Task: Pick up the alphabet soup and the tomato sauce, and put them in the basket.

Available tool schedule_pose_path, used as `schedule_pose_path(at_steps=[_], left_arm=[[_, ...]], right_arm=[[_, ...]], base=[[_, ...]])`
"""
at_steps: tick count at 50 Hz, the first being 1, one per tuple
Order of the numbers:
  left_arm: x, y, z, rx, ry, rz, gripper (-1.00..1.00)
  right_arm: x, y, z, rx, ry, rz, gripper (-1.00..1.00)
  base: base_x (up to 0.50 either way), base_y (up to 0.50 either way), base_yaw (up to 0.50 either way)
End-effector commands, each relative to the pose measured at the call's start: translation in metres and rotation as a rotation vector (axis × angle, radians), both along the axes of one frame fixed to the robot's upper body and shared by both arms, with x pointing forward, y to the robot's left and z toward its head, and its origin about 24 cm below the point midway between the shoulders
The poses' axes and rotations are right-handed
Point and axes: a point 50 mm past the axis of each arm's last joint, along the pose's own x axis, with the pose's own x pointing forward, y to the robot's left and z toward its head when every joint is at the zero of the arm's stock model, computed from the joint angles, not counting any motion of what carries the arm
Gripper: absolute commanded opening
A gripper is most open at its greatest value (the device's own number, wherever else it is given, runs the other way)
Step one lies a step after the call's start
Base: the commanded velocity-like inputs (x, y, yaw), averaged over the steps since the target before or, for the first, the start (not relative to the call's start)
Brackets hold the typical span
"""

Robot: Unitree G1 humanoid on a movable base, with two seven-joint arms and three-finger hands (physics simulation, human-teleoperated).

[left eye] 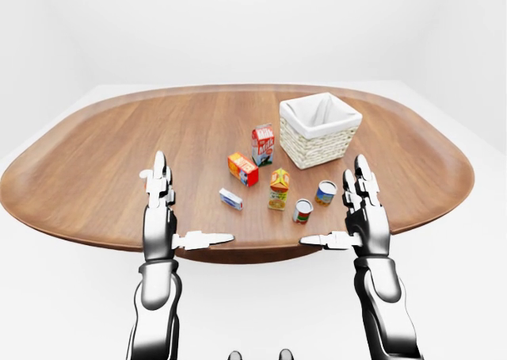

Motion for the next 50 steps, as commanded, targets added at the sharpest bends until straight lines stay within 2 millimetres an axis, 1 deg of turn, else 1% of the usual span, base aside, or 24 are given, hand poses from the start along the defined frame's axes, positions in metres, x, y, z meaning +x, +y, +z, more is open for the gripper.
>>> schedule_pose_path(at_steps=[1, 19, 20, 29, 31, 50], left_arm=[[0.0003, 0.0001, -0.0008, -0.004, 0.003, -0.001, 1.0], [0.0006, 0.0002, -0.0016, -0.006, 0.007, -0.002, 1.0], [0.0007, 0.0002, -0.0018, -0.006, 0.008, -0.001, 1.0], [0.0001, 0.0002, -0.0014, -0.005, 0.006, -0.002, 1.0], [0.0, 0.0002, -0.001, -0.005, 0.004, -0.002, 1.0], [0.0007, 0.0011, -0.0008, -0.007, 0.003, 0.003, 1.0]], right_arm=[[-0.0005, 0.0002, 0.0006, -0.001, -0.002, 0.001, 1.0], [0.0002, 0.0006, -0.0012, -0.001, 0.005, 0.003, 1.0], [-0.0002, 0.0006, 0.0028, -0.002, -0.012, 0.003, 1.0], [-0.0003, 0.0006, 0.0033, -0.003, -0.014, 0.004, 1.0], [0.0002, 0.0007, -0.0008, -0.001, 0.004, 0.004, 1.0], [0.0008, 0.0002, 0.0001, -0.001, 0.0, 0.0, 1.0]], base=[[0.21, 0.0, 0.0], [0.21, 0.0, 0.0], [0.21, 0.0, 0.0], [0.21, 0.0, 0.0], [0.21, 0.0, 0.0], [0.21, 0.0, 0.0]])
